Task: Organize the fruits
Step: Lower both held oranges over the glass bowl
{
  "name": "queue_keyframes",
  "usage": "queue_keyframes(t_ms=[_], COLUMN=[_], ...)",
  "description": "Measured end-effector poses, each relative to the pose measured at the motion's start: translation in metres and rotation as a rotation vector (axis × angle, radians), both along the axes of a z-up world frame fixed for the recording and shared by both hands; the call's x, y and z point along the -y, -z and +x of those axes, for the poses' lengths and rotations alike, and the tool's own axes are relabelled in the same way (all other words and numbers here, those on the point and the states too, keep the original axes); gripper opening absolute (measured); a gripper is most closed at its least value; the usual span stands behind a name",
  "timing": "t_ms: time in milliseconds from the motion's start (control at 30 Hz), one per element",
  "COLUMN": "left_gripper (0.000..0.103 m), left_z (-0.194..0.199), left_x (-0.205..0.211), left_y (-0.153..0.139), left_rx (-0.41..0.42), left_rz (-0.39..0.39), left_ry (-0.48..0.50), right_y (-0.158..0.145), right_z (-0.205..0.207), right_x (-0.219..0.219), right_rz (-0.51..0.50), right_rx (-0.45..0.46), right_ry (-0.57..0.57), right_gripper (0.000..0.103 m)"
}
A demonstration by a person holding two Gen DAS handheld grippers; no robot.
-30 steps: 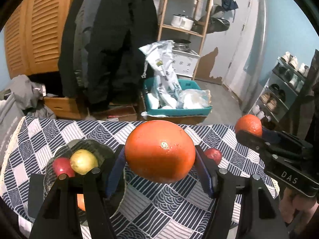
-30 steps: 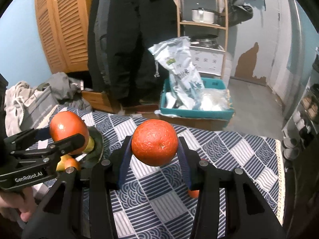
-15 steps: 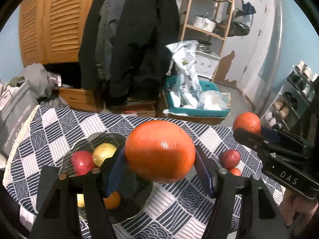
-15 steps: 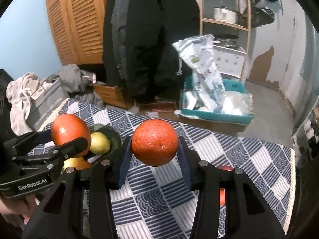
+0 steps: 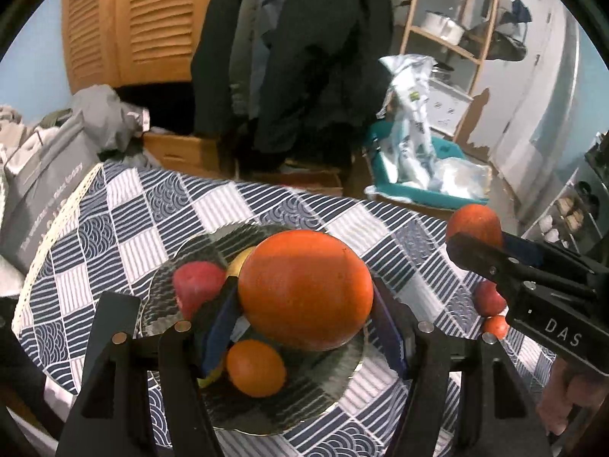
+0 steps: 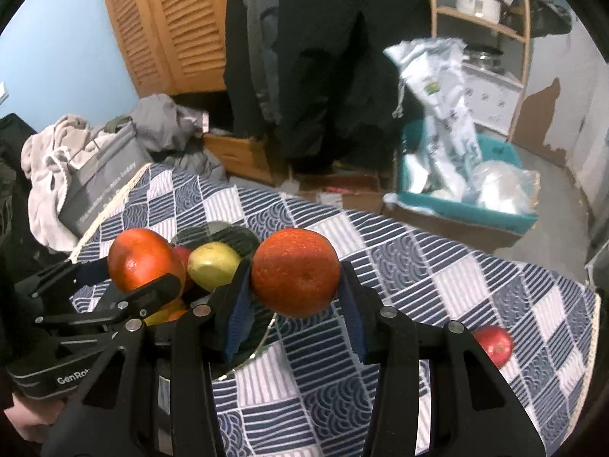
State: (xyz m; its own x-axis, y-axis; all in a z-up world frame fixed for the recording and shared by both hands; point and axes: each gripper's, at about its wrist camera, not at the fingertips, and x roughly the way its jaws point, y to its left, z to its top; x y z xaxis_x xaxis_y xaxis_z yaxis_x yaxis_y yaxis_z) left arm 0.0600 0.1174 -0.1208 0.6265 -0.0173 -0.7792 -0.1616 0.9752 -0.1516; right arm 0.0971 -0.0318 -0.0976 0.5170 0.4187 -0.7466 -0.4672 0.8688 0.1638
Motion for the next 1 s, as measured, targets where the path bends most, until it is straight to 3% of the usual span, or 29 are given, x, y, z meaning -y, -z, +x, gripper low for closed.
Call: queue_keyframes(t_ms=[500, 1000], left_gripper=[0.068, 0.069], left_z=[0.01, 0.007], left_x=[-0.023, -0.032], left_y=[0.057, 0.069], left_rx=[-0.148, -0.179], left_rz=[-0.031, -0.084], left_ry=[-0.043, -0.052], right_y=[0.064, 0.083], right_z=[0.017, 0.021], right_x=[-0.036, -0.047], right_rz=[-0.015, -0.003], right_rx=[-0.177, -0.245], right_ry=[-0.081, -0.111], right_gripper=[0.044, 0.044])
